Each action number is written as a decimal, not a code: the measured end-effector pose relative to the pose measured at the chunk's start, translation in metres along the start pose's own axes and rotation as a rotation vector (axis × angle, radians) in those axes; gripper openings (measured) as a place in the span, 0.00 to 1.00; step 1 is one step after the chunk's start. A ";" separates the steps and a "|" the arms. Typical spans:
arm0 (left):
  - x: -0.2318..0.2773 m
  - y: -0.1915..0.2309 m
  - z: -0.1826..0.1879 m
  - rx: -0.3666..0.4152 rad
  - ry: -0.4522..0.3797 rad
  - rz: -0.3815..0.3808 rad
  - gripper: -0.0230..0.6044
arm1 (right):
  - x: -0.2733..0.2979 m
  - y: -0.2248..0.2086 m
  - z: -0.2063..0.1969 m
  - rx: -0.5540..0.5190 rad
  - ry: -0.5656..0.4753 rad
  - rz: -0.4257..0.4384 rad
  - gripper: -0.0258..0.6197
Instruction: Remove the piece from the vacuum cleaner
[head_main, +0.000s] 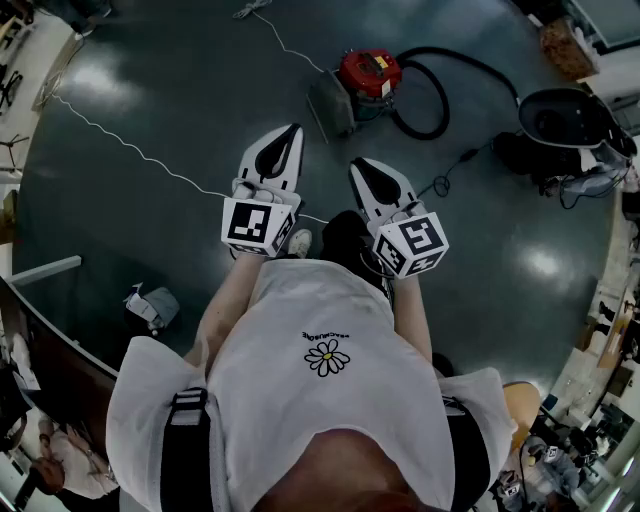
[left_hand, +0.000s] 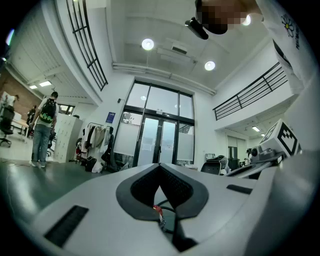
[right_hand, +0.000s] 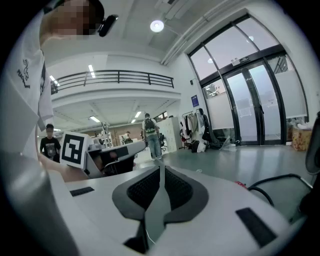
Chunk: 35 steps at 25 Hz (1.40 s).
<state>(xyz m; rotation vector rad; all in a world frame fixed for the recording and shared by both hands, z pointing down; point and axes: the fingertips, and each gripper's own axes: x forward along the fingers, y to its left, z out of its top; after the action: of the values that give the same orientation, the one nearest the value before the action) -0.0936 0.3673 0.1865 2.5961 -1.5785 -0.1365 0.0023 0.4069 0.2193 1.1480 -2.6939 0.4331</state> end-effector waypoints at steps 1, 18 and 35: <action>0.007 0.009 -0.003 -0.011 0.001 0.013 0.03 | 0.008 -0.007 -0.002 -0.012 0.014 0.001 0.10; 0.260 0.091 -0.073 -0.087 0.122 0.183 0.03 | 0.179 -0.280 0.017 0.011 0.185 -0.006 0.10; 0.386 0.172 -0.328 -0.340 0.529 0.261 0.11 | 0.359 -0.447 -0.137 0.084 0.571 0.003 0.10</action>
<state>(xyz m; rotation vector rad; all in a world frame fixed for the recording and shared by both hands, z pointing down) -0.0256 -0.0415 0.5249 1.9367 -1.5103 0.2590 0.0878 -0.0842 0.5345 0.8693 -2.1963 0.7496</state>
